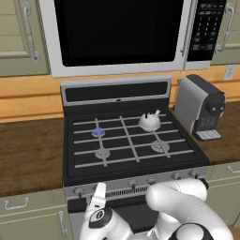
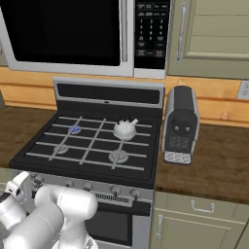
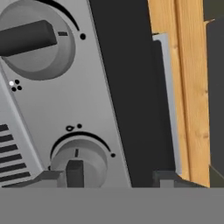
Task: Turn off the rear left burner of the stove.
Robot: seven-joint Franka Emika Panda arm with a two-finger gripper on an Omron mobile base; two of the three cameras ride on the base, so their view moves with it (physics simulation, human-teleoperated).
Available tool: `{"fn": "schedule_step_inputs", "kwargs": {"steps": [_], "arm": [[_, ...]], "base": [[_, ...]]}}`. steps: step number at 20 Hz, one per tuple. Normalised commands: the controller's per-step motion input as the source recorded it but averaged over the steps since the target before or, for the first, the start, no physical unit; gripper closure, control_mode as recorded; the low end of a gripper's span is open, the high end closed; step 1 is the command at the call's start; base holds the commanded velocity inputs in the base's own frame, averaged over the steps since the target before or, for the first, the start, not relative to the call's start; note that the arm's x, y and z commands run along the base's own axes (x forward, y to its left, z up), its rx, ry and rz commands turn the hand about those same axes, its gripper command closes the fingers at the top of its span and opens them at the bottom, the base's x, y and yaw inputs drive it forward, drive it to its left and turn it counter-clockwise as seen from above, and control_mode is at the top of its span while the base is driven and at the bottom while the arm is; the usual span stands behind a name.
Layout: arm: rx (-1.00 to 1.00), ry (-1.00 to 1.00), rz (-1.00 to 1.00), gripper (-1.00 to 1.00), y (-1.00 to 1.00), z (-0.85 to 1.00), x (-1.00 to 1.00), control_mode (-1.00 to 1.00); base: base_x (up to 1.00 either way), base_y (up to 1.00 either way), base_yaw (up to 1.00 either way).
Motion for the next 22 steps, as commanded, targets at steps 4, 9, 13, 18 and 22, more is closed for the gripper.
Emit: {"fn": "schedule_step_inputs", "kwargs": {"steps": [4,9,13,18,22], "arm": [[0.04,0.00,0.00,1.00,-0.06,-0.02,0.15,-1.00],[0.19,0.00,-0.08,1.00,-0.26,0.00,0.25,-1.00],[0.29,0.00,-0.17,1.00,-0.48,0.00,0.27,-1.00],[0.36,0.00,-0.26,1.00,-0.57,0.00,0.41,-1.00],[0.40,0.00,-0.32,1.00,-0.63,0.00,0.55,-1.00]], "base": [[0.00,0.00,0.00],[0.00,0.00,0.00],[0.00,0.00,0.00],[0.00,0.00,0.00],[0.00,0.00,0.00]]}}
